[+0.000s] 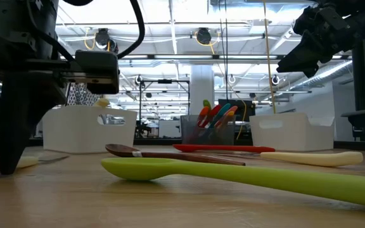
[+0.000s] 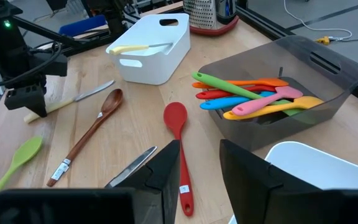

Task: Pick & Place Kitchen Items
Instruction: Put the yellow table knife into the left white bin

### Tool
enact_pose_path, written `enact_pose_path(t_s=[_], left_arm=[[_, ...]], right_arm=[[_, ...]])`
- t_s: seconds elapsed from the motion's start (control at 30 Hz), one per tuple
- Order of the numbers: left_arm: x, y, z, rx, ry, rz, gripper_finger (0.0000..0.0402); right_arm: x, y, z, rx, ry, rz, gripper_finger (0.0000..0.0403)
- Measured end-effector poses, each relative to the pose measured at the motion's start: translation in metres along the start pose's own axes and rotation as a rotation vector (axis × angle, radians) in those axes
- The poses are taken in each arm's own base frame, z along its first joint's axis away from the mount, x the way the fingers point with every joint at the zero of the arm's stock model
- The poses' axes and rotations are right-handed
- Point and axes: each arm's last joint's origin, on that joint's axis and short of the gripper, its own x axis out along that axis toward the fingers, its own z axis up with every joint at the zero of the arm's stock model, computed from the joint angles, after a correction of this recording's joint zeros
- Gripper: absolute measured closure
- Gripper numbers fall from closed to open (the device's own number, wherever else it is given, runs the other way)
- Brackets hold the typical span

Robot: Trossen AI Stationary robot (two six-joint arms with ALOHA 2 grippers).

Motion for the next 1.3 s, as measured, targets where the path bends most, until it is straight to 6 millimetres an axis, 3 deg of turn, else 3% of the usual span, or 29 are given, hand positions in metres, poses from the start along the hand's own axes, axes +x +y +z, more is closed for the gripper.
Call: enact_pose_path(t_s=[0.37, 0.97, 1.3], left_arm=[[-0.022, 0.004, -0.020, 0.076, 0.014, -0.122, 0.0350], [-0.025, 0.000, -0.039, 0.341, 0.118, -0.255, 0.0350], [-0.028, -0.006, -0.043, 0.377, 0.102, -0.367, 0.0350]], right_arm=[[0.000, 0.000, 0.000, -0.004, 0.000, 0.000, 0.0298], [0.000, 0.000, 0.000, -0.004, 0.000, 0.000, 0.0298], [0.000, 0.000, 0.000, -0.004, 0.000, 0.000, 0.0298]])
